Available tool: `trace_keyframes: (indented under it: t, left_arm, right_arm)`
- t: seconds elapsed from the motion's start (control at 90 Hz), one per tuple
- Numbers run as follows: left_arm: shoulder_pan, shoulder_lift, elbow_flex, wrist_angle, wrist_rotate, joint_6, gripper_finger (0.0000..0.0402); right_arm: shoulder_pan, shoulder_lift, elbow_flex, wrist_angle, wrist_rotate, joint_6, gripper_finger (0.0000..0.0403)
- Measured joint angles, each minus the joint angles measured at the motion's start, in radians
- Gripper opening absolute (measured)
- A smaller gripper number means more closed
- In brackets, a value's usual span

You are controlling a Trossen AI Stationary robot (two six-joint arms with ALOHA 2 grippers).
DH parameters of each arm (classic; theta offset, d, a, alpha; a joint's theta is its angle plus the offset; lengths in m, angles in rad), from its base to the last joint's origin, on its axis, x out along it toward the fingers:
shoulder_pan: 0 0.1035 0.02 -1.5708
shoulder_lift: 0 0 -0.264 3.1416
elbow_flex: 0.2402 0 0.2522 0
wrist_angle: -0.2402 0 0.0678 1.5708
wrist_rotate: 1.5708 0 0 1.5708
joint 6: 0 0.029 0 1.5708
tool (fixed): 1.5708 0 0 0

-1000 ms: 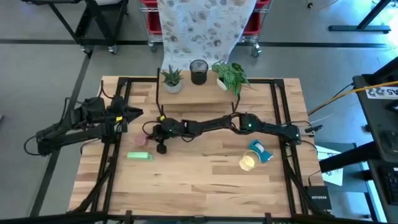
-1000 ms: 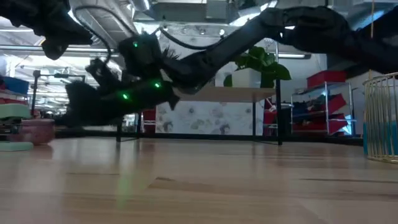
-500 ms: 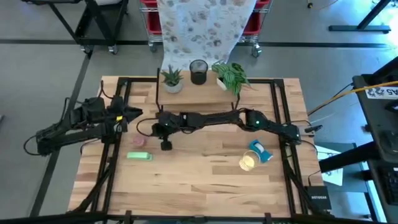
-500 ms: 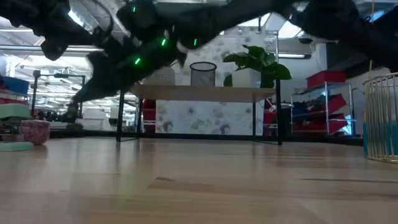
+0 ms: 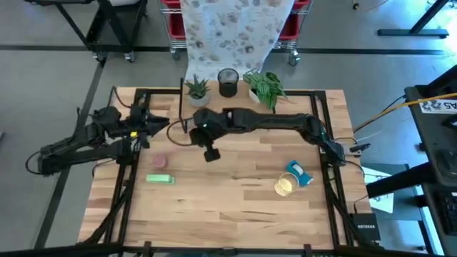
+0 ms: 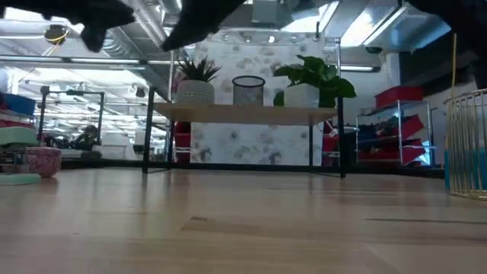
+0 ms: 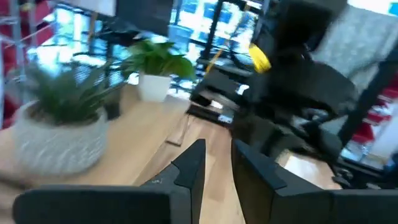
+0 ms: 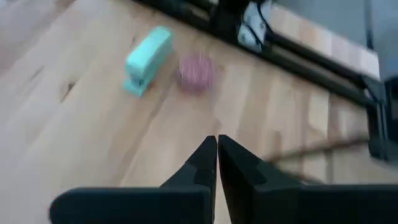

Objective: Stock shelves
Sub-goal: Remove the left potted plant on the shelf

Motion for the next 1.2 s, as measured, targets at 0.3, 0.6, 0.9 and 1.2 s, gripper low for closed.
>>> trace_keyframes:
  t: [0.3, 0.6, 0.9, 1.2]
  left_arm:
    - [0.001, 0.342, 0.094, 0.049, -0.045, 0.239, 0.006]
    - [0.038, 0.464, 0.225, -0.116, -0.183, 0.377, 0.0112]
    - [0.106, 0.469, 0.235, -0.218, -0.203, 0.383, 0.0213]
    - [0.188, 0.524, 0.235, -0.192, -0.239, 0.435, 0.0276]
  right_arm:
    - [-0.031, -0.121, -0.15, -0.057, 0.051, 0.056, 0.0]
    - [-0.153, -0.234, -0.542, 0.362, 0.053, 0.096, 0.0001]
    - [-0.202, -0.222, -0.546, 0.389, -0.01, 0.175, 0.0027]
    - [-0.201, -0.222, -0.538, 0.416, 0.021, 0.163, 0.0213]
